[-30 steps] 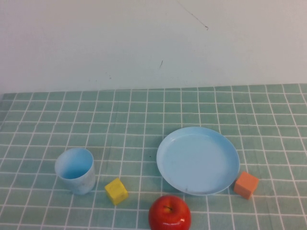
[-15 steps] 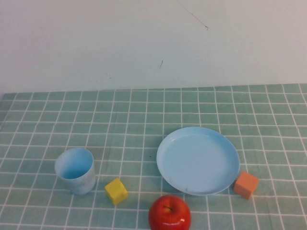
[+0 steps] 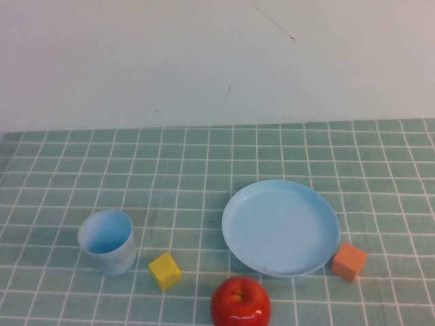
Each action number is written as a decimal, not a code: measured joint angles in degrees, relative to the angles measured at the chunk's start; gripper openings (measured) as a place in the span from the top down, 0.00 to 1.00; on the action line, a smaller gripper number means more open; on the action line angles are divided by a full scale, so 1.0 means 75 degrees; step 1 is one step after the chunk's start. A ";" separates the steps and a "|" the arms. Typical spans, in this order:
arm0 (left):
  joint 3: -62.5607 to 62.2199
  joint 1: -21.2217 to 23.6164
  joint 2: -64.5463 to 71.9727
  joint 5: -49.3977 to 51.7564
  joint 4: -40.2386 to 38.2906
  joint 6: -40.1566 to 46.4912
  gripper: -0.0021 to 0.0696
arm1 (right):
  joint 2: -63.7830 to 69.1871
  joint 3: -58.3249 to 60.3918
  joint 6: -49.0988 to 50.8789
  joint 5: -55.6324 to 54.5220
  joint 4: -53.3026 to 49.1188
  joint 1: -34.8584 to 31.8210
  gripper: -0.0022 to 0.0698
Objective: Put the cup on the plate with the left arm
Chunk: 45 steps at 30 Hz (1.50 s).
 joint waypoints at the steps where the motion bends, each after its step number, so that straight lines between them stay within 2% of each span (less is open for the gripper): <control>1: -0.0341 0.0000 0.0186 0.0262 -0.0032 0.0266 0.97 | 0.0000 0.0000 0.0000 0.0000 0.0000 0.0000 0.97; 4: -0.1201 0.0000 0.0844 0.0745 -0.0049 0.1035 0.97 | 0.0000 0.0000 0.0000 0.0000 0.0000 0.0000 0.97; 10: -0.1823 0.0000 0.2249 0.1163 0.0233 0.1670 0.97 | 0.0000 0.0000 0.0000 0.0000 0.0000 0.0000 0.97; 13: -0.2354 0.0000 0.3328 0.2502 0.0209 0.1473 0.97 | 0.0000 0.0000 0.0000 0.0000 0.0000 0.0000 0.97; 18: -0.3457 0.0000 0.5510 0.5058 -0.0642 0.0995 0.97 | 0.0000 0.0000 0.0000 0.0000 0.0000 0.0000 0.97; 23: -0.4118 0.0000 0.7736 0.5825 -0.1298 0.1570 0.96 | 0.0000 0.0000 0.0000 0.0000 0.0000 0.0000 0.97; 25: -0.4601 0.0000 0.8483 0.6179 -0.1315 0.1721 0.90 | 0.0000 0.0000 0.0000 0.0000 0.0000 0.0000 0.97; 27: -0.5103 0.0000 0.9183 0.6606 -0.1386 0.1793 0.79 | 0.0000 0.0000 0.0000 0.0000 0.0000 0.0000 0.97; 32: -0.6326 0.0000 1.0873 0.7120 -0.1752 0.2350 0.42 | 0.0000 0.0000 0.0000 0.0000 0.0000 0.0000 0.97; 35: -0.6972 0.0000 1.1693 0.7481 -0.1764 0.2449 0.32 | 0.0000 0.0000 0.0000 0.0000 0.0000 0.0000 0.97; 38: -0.7342 0.0000 1.2318 0.7737 -0.1749 0.2479 0.33 | 0.0000 0.0000 0.0000 0.0000 0.0000 0.0000 0.97; 45: -0.7453 0.0000 1.2985 0.7704 -0.1422 0.2463 0.45 | 0.0000 0.0000 0.0000 0.0000 0.0000 0.0000 0.97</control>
